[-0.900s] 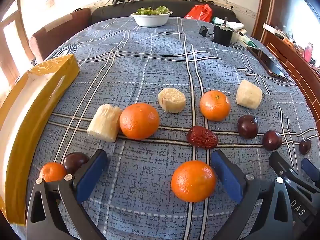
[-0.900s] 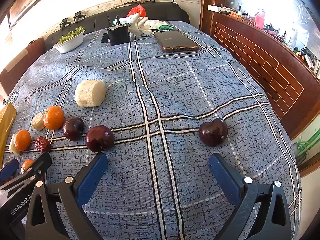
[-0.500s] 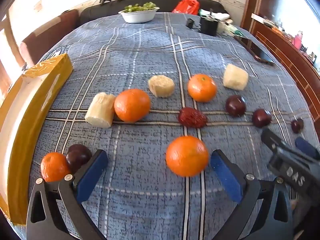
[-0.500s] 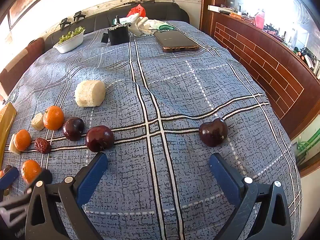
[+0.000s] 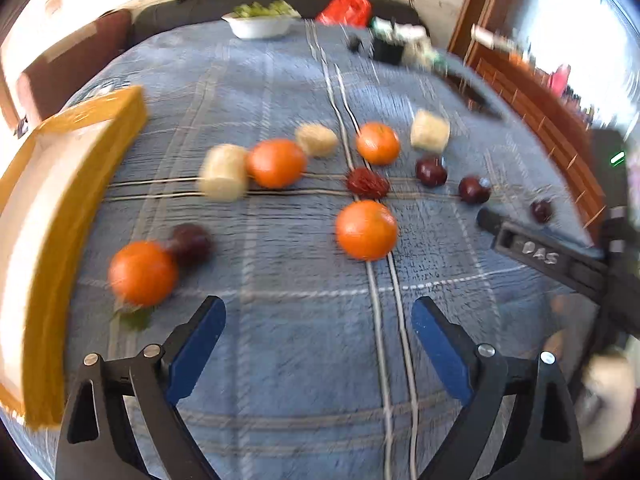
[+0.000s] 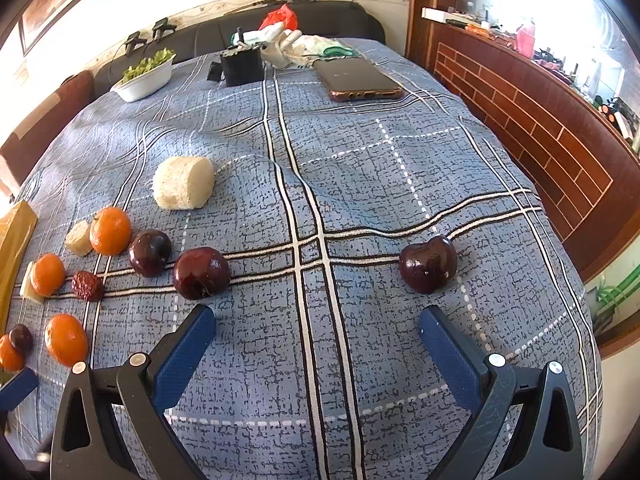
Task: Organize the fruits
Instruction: 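Move the left tool toward the mandarin orange near the tray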
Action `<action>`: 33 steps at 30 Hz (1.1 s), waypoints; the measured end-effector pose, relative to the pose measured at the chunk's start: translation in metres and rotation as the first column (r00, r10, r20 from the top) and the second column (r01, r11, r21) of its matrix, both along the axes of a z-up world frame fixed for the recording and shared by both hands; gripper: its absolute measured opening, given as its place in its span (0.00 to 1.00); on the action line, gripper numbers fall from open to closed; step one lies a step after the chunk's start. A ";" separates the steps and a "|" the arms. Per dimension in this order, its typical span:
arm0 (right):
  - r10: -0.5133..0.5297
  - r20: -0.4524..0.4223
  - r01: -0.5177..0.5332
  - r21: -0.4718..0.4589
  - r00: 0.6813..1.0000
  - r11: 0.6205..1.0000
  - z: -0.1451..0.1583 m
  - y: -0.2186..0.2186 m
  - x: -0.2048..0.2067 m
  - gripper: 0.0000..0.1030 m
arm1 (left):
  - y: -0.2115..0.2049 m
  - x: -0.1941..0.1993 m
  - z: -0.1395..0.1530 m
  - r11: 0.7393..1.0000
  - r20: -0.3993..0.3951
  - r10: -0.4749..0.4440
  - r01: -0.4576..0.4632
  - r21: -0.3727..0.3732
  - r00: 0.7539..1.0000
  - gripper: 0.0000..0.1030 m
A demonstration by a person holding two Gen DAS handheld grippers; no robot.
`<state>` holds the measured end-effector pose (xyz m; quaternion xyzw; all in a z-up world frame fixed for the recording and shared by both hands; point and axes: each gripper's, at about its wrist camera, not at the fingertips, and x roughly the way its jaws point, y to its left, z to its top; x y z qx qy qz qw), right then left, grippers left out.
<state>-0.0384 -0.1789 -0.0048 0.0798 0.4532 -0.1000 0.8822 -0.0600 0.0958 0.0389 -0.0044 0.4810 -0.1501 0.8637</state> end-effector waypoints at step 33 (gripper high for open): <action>-0.028 0.103 0.032 -0.040 0.994 0.999 0.018 -0.003 -0.026 0.90 | 0.076 -0.078 0.041 0.978 0.103 0.168 -0.152 -0.143 0.980 0.74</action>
